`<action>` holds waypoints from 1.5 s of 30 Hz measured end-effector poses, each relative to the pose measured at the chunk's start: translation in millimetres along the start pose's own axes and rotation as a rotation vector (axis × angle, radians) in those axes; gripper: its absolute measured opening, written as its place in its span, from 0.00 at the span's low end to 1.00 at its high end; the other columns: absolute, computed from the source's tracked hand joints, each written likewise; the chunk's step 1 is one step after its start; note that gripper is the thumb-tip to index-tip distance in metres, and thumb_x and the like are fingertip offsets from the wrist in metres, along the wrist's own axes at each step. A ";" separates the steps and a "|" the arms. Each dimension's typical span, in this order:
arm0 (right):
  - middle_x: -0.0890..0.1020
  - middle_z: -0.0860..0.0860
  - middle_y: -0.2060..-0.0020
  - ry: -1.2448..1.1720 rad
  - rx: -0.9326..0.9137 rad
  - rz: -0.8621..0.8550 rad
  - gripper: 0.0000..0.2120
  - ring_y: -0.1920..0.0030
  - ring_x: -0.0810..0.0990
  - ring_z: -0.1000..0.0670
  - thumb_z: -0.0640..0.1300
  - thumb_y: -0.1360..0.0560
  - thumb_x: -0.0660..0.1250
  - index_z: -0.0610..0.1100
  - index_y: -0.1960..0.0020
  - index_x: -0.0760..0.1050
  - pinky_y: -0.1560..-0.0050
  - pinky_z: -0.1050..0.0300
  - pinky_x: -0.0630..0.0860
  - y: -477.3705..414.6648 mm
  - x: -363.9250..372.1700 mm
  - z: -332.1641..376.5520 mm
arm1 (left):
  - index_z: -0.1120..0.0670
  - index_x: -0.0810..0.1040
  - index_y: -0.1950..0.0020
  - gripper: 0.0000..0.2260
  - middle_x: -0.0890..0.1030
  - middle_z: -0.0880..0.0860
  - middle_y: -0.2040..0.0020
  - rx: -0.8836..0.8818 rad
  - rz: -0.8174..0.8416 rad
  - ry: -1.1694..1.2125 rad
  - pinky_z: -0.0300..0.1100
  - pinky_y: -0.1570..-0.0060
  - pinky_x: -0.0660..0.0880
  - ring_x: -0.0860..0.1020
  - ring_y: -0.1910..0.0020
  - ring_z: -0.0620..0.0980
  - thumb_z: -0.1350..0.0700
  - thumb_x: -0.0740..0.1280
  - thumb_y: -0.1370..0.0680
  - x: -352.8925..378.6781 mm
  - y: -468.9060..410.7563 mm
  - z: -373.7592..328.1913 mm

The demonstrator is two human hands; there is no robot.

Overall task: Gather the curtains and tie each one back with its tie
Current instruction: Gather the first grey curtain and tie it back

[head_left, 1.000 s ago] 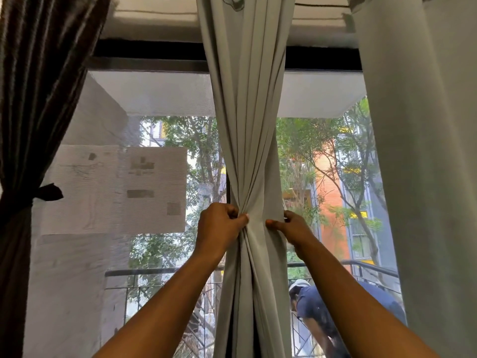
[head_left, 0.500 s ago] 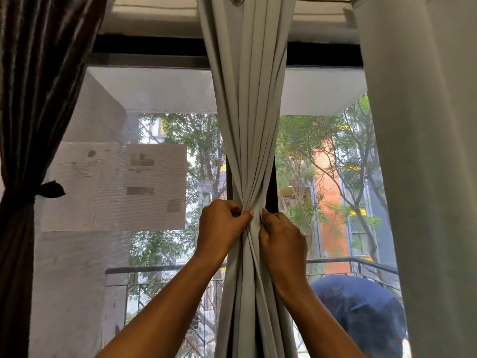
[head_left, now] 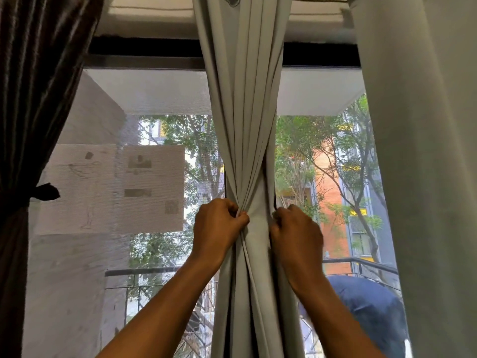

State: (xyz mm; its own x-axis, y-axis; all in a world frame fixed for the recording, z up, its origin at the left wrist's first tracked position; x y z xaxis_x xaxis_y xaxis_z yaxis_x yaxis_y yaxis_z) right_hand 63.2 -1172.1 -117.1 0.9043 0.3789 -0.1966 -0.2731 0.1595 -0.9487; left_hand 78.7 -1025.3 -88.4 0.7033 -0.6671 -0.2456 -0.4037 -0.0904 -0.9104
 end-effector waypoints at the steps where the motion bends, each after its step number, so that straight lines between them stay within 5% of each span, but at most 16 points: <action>1: 0.78 0.48 0.55 0.016 0.060 0.000 0.08 0.57 0.78 0.46 0.44 0.23 0.61 0.45 0.51 0.79 0.65 0.59 0.60 -3.5 -4.0 -9.4 | 0.58 0.73 0.72 0.14 0.76 0.57 0.73 -0.010 -0.007 -0.016 0.41 0.70 0.67 0.73 0.72 0.51 0.54 0.72 0.31 -1.4 -0.9 1.3; 4: 0.78 0.46 0.55 0.029 0.146 0.002 0.07 0.56 0.78 0.42 0.42 0.25 0.62 0.43 0.53 0.78 0.64 0.57 0.60 -7.8 -12.9 -25.6 | 0.62 0.74 0.68 0.12 0.76 0.60 0.71 -0.024 -0.003 -0.059 0.41 0.71 0.65 0.71 0.72 0.51 0.55 0.71 0.32 -3.3 -1.8 3.3; 10: 0.76 0.45 0.61 -0.034 -0.050 -0.014 0.04 0.67 0.77 0.44 0.37 0.30 0.69 0.42 0.58 0.75 0.69 0.59 0.61 18.1 -4.2 23.3 | 0.56 0.71 0.73 0.14 0.74 0.55 0.75 0.011 0.014 0.030 0.40 0.72 0.66 0.70 0.75 0.47 0.55 0.72 0.32 3.5 1.8 -10.5; 13: 0.77 0.46 0.65 -0.048 -0.083 -0.043 0.08 0.71 0.76 0.46 0.35 0.35 0.74 0.41 0.61 0.76 0.71 0.62 0.59 21.2 1.2 33.5 | 0.61 0.75 0.69 0.14 0.77 0.60 0.71 -0.018 0.057 0.189 0.49 0.65 0.78 0.77 0.71 0.57 0.54 0.73 0.29 1.8 3.7 -7.9; 16: 0.76 0.47 0.66 -0.119 -0.091 -0.078 0.05 0.71 0.75 0.47 0.36 0.31 0.72 0.42 0.60 0.76 0.71 0.62 0.60 22.2 4.4 33.9 | 0.64 0.80 0.62 0.14 0.80 0.64 0.66 -0.030 0.098 0.267 0.59 0.59 0.80 0.80 0.63 0.63 0.52 0.72 0.26 -4.1 4.6 -2.1; 27: 0.75 0.48 0.67 -0.245 -0.161 -0.154 0.11 0.71 0.74 0.49 0.36 0.30 0.71 0.41 0.49 0.82 0.69 0.64 0.62 28.8 5.2 35.0 | 0.68 0.78 0.61 0.19 0.78 0.69 0.66 -0.083 0.156 0.365 0.59 0.59 0.80 0.80 0.64 0.66 0.50 0.72 0.25 -14.2 4.2 0.0; 32: 0.76 0.48 0.67 -0.306 -0.220 -0.199 0.06 0.72 0.74 0.50 0.39 0.30 0.66 0.41 0.55 0.81 0.70 0.64 0.61 28.2 10.6 37.8 | 0.68 0.81 0.58 0.24 0.79 0.70 0.62 -0.174 0.228 0.521 0.50 0.62 0.83 0.82 0.63 0.63 0.44 0.75 0.33 -17.0 4.3 -1.8; 36: 0.80 0.49 0.64 -0.661 -0.259 0.041 0.07 0.65 0.79 0.50 0.42 0.27 0.67 0.43 0.52 0.83 0.64 0.56 0.77 14.4 23.3 16.7 | 0.72 0.78 0.56 0.18 0.79 0.72 0.60 -0.160 0.224 0.463 0.51 0.61 0.82 0.81 0.63 0.65 0.54 0.73 0.26 -24.3 -4.9 8.2; 39: 0.85 0.49 0.55 -1.202 0.223 0.159 0.05 0.52 0.83 0.49 0.46 0.25 0.69 0.51 0.52 0.82 0.48 0.48 0.80 -18.6 40.3 -9.7 | 0.70 0.80 0.56 0.15 0.81 0.70 0.60 -0.137 0.258 0.458 0.47 0.62 0.82 0.81 0.61 0.65 0.56 0.71 0.24 -25.3 -7.2 7.6; 43: 0.78 0.46 0.38 -1.530 0.393 0.917 0.29 0.37 0.76 0.45 0.66 0.28 0.61 0.50 0.34 0.73 0.39 0.47 0.74 -37.1 88.9 -14.7 | 0.69 0.80 0.54 0.14 0.81 0.67 0.60 -0.176 0.313 0.498 0.37 0.68 0.78 0.81 0.67 0.53 0.57 0.70 0.24 -29.1 -6.1 7.5; 45: 0.78 0.44 0.38 -1.705 0.415 1.052 0.32 0.39 0.78 0.44 0.69 0.30 0.60 0.49 0.36 0.76 0.42 0.49 0.76 -33.9 104.0 -11.7 | 0.68 0.80 0.54 0.12 0.82 0.65 0.61 -0.204 0.325 0.508 0.35 0.68 0.77 0.81 0.69 0.49 0.58 0.69 0.23 -33.1 -6.5 8.8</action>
State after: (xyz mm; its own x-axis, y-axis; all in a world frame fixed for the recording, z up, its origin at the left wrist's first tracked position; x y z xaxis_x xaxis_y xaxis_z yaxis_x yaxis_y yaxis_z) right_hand 170.4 -1148.7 -108.2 -0.7100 0.6972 0.0995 -0.6421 -0.5828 -0.4981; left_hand 63.2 -996.1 -77.3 0.1809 -0.9472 -0.2648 -0.6889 0.0702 -0.7215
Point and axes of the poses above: each hand's wrist, its own y-axis away from the middle knuckle, its own x-axis out of the palm, z = x × y, the point moved 1 cm from there along -y, towards the middle knuckle
